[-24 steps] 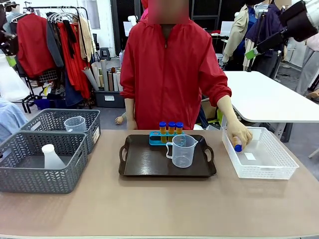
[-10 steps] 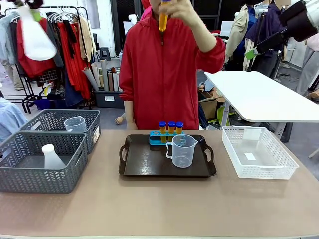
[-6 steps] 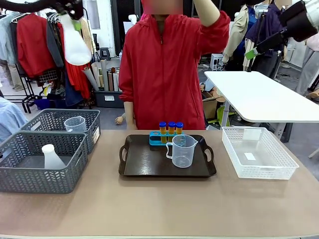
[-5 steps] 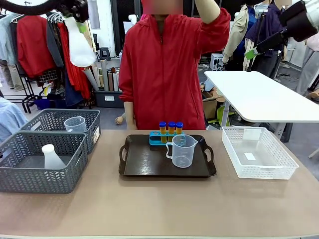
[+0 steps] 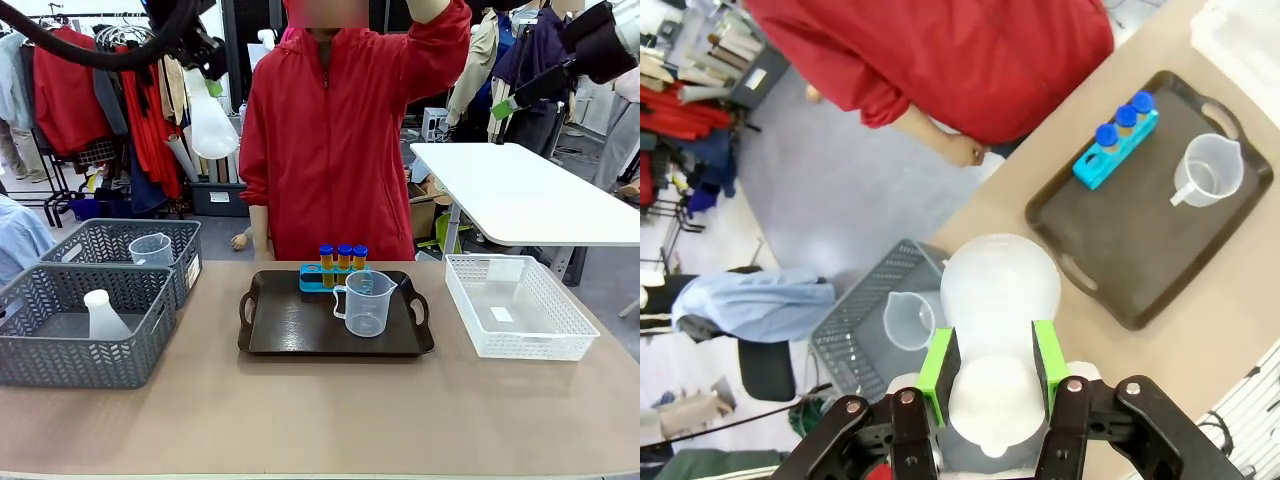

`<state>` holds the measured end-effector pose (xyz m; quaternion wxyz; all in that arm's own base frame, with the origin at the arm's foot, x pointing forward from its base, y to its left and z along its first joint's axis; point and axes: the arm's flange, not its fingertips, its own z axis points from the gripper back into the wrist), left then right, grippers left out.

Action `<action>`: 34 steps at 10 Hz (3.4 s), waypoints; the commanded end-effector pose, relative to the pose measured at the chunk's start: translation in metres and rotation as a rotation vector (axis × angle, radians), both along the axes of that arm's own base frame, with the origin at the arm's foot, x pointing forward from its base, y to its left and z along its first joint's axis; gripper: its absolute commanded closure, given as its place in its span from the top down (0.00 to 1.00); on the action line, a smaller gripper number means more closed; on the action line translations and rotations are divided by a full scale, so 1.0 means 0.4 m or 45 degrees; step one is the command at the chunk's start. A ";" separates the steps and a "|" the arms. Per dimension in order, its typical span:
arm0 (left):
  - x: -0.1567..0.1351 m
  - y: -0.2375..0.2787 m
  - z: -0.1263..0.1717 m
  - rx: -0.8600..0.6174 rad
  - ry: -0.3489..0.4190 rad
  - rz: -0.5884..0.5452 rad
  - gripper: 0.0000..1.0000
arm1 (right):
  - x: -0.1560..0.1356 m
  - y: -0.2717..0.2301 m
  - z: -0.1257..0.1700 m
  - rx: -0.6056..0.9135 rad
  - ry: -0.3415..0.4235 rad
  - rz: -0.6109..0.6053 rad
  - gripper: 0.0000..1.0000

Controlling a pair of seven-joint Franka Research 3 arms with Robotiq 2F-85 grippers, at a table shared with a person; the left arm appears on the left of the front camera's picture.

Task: Prepare the laboratory tools.
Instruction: Pick up one Small flask and place it on the Handle tray.

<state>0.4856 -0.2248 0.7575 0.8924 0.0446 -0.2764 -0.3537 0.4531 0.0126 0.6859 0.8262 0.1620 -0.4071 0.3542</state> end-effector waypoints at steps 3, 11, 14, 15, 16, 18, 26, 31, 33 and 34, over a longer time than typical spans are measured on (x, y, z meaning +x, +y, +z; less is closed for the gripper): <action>0.006 -0.012 -0.022 0.011 0.021 -0.018 0.00 | 0.001 -0.003 0.002 0.020 -0.005 0.008 1.00; 0.070 -0.088 -0.154 -0.014 0.247 -0.141 0.00 | 0.001 -0.003 0.002 0.020 -0.005 0.008 1.00; 0.057 -0.030 -0.143 -0.022 0.269 -0.087 0.00 | 0.001 -0.003 0.002 0.020 -0.005 0.008 1.00; 0.047 -0.015 -0.141 -0.023 0.262 -0.057 0.00 | 0.001 -0.003 0.002 0.020 -0.005 0.008 1.00; 0.047 0.004 -0.137 -0.037 0.255 -0.034 0.00 | 0.001 -0.003 0.002 0.020 -0.005 0.008 1.00; 0.045 0.025 -0.131 -0.037 0.259 -0.017 0.00 | 0.001 -0.003 0.002 0.020 -0.005 0.008 1.00; 0.062 0.011 -0.124 -0.014 0.257 -0.016 0.00 | 0.001 -0.003 0.002 0.020 -0.005 0.008 1.00; 0.112 -0.085 -0.221 0.119 0.359 -0.238 0.00 | 0.001 -0.003 0.002 0.020 -0.005 0.008 1.00; 0.144 -0.134 -0.271 0.168 0.333 -0.243 0.00 | 0.001 -0.003 0.002 0.020 -0.005 0.008 1.00; 0.162 -0.169 -0.313 0.176 0.368 -0.264 0.00 | 0.001 -0.003 0.002 0.020 -0.005 0.008 1.00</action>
